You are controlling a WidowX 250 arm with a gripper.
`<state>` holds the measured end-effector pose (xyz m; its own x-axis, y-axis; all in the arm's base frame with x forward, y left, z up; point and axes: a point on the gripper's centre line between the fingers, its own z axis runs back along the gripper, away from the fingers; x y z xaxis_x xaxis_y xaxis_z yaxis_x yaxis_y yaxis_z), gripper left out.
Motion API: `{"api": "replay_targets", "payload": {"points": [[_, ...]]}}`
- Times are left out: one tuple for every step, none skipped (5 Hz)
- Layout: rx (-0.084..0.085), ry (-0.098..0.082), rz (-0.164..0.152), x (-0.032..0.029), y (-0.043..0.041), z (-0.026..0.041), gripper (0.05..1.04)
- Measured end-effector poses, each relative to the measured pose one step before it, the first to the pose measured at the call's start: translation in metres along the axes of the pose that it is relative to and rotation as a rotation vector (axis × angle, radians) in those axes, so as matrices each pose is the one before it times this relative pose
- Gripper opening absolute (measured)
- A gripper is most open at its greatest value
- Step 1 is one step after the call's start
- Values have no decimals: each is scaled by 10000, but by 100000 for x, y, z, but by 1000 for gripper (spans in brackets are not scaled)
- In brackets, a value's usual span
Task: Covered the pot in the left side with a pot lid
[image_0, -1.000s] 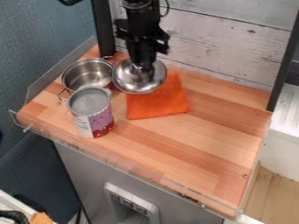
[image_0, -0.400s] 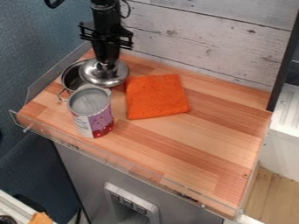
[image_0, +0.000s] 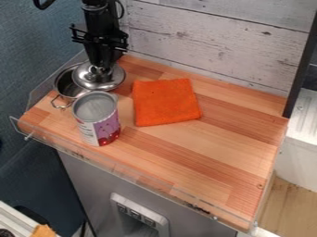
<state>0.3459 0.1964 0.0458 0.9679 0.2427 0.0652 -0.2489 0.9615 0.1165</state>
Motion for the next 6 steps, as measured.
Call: {"api": "replay_targets", "payload": {"points": [[-326, -153, -4, -658, 296, 127, 265], [-645, -276, -12, -530, 397, 469, 265], [-436, -302, -60, 296, -399, 549, 265], [39, -110, 72, -71, 471, 672, 265], [239, 141, 258, -468, 1066, 56, 265], [410, 315, 150, -211, 882, -432, 265]]}}
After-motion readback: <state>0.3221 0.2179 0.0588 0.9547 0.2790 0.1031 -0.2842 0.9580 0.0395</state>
